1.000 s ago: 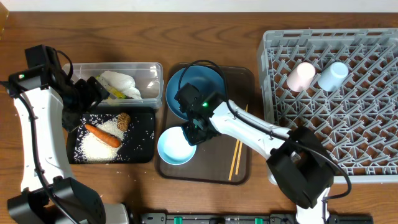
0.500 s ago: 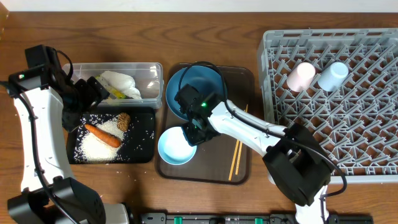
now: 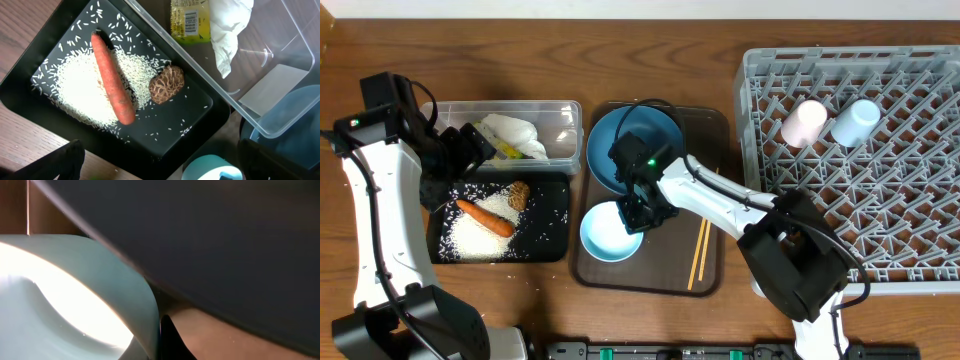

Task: Sort waste into correct bins and load items into the dishwasher rack
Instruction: 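Lift the light-blue bowl and carry it right over the rack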

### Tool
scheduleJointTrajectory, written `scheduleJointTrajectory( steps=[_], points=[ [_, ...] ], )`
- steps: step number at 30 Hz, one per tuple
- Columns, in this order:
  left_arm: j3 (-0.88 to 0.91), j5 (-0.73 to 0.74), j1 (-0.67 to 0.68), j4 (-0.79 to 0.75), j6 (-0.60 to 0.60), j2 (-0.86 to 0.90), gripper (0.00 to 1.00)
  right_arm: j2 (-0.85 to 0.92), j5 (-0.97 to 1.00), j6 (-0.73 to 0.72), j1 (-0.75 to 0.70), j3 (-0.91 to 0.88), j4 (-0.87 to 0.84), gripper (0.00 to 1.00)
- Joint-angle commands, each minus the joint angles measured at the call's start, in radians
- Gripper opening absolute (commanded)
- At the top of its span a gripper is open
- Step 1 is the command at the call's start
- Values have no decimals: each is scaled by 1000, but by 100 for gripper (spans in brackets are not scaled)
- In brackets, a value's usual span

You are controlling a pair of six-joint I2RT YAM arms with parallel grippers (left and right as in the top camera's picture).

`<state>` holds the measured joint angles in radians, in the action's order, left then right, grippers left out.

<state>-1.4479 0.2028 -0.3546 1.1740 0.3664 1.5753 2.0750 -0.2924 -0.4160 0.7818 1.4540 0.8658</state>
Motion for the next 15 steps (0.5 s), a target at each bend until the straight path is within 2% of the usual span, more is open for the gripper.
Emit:
scheduleJointTrajectory(
  steps=[1,6,15],
  points=[
    [0,-6,-5,2,-2,-16,98,8,-30,19,-3,65,27,1],
    [0,-6,-5,3,-2,-16,98,-3,-109,47,13,151,37,1],
    [0,-6,-5,3,-2,-16,98,-87,-89,92,3,231,60,1]
  ],
)
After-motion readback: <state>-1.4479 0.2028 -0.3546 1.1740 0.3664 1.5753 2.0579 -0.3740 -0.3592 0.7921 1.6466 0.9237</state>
